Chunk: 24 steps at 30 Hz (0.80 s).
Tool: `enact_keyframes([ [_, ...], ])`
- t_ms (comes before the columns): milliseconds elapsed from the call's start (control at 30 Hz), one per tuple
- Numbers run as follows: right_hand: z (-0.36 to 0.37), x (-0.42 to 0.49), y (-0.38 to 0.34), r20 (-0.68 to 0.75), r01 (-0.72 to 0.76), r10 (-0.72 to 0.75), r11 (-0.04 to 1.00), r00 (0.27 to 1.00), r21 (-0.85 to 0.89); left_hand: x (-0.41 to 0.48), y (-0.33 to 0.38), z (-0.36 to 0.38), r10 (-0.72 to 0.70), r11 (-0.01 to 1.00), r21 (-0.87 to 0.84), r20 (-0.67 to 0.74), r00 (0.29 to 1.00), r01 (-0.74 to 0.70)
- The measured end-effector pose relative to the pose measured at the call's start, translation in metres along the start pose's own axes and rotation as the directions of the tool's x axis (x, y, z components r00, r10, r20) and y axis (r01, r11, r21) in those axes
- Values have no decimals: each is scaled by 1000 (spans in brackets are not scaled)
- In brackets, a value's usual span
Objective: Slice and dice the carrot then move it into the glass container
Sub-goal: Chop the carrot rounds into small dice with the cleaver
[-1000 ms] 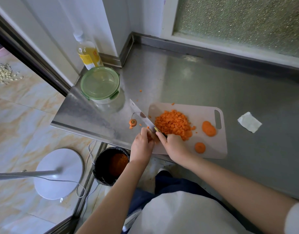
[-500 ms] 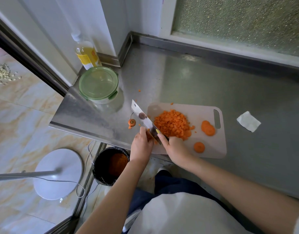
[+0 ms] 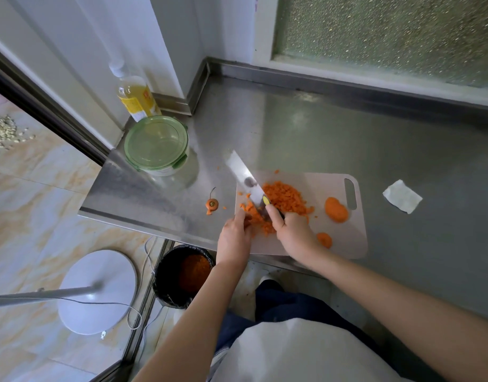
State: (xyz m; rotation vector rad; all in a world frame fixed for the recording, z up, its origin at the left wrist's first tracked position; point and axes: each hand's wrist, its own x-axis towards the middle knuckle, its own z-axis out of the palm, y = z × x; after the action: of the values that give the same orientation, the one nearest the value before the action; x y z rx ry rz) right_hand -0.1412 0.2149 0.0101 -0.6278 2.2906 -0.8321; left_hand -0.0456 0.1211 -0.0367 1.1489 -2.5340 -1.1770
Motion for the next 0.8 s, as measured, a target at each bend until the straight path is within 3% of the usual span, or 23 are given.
enact_keyframes([
  [167,-33,8,20,-106,8,1,997,994,82,-6,12,2,154,953,279,-94,984,-123],
  [267,-53,9,33,-198,13,6,996,980,92,-1,19,6,340,879,409,-173,925,-246],
  [400,-75,10,47,-248,-32,62,992,967,122,9,49,14,492,786,432,-6,870,-442],
  [567,-88,7,60,-291,-70,107,988,951,137,16,82,35,405,687,562,229,885,-460],
  [667,-93,4,67,-290,-69,110,987,951,148,19,84,44,368,620,642,269,890,-451],
  [800,-96,2,75,-278,-83,119,987,953,139,17,85,50,282,639,646,307,909,-417],
])
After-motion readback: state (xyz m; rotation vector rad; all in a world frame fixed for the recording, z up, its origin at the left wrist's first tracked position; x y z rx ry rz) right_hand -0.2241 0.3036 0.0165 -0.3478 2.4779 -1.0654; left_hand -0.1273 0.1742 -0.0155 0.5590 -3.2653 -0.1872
